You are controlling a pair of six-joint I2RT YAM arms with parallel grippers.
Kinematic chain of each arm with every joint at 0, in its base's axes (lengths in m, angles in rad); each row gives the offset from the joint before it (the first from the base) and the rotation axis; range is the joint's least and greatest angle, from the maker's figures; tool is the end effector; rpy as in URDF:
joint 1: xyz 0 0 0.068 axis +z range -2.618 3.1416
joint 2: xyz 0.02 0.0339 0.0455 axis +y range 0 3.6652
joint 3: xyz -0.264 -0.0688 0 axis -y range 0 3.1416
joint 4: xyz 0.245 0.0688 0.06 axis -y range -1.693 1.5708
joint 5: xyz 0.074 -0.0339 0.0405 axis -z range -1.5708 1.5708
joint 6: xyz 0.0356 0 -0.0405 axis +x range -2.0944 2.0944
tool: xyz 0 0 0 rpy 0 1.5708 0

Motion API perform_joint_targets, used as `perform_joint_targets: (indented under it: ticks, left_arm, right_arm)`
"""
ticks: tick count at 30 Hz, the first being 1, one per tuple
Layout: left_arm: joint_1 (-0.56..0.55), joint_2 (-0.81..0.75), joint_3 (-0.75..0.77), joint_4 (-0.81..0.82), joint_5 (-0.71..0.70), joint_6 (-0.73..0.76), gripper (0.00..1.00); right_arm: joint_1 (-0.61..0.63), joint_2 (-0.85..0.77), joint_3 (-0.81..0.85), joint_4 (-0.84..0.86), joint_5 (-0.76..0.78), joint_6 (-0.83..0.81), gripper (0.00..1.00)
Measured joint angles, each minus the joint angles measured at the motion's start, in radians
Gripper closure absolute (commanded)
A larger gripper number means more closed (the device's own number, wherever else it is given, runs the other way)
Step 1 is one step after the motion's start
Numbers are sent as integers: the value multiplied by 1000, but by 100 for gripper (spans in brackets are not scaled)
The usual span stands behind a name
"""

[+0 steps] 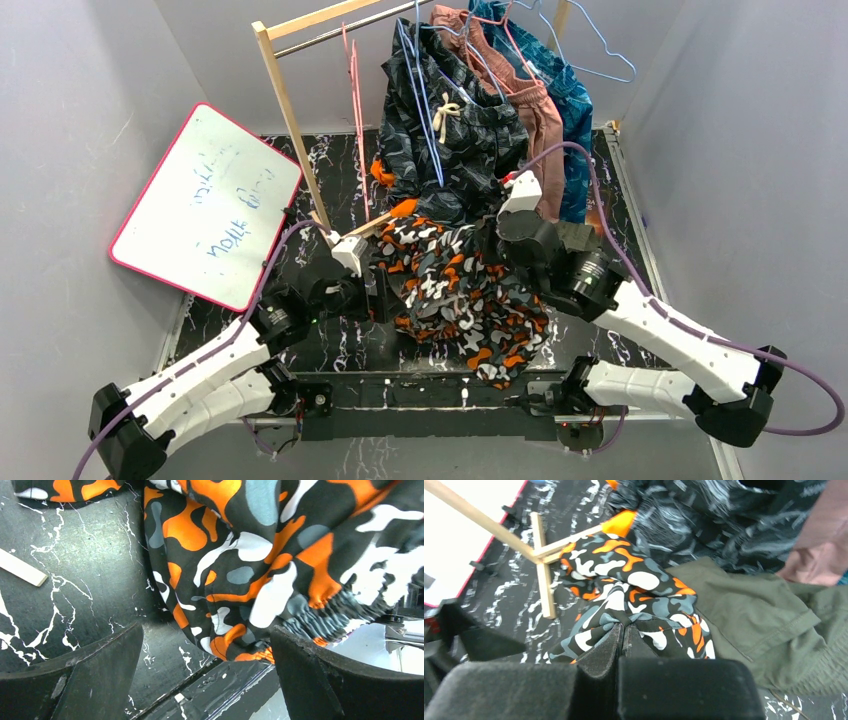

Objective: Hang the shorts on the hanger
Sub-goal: Adjust the shorts at the center of the board.

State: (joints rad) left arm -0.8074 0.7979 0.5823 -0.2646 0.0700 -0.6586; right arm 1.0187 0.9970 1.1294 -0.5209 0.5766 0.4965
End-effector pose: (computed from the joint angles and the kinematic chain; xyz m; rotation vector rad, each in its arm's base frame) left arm 0.1261 -0.1354 0.2581 0.2099 2.1877 -0.9491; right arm 0.1255 0.1667 0.3877 -0.1240 1.9169 0.4631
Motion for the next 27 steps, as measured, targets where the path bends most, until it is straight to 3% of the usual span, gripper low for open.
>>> perform_joint_targets:
  ticks: [12, 21, 27]
  left_arm:
    - [0, 78, -108, 203, 60, -26, 2]
    - [-3, -26, -201, 387, 177, -50, 2]
    - [-66, 121, -205, 483, 223, -47, 2]
  right_arm:
    - [-107, -3, -131, 18, -4, 82, 100]
    - [-179, -10, -174, 35, -15, 86, 100]
    - [-286, -9, -230, 48, -76, 95, 100]
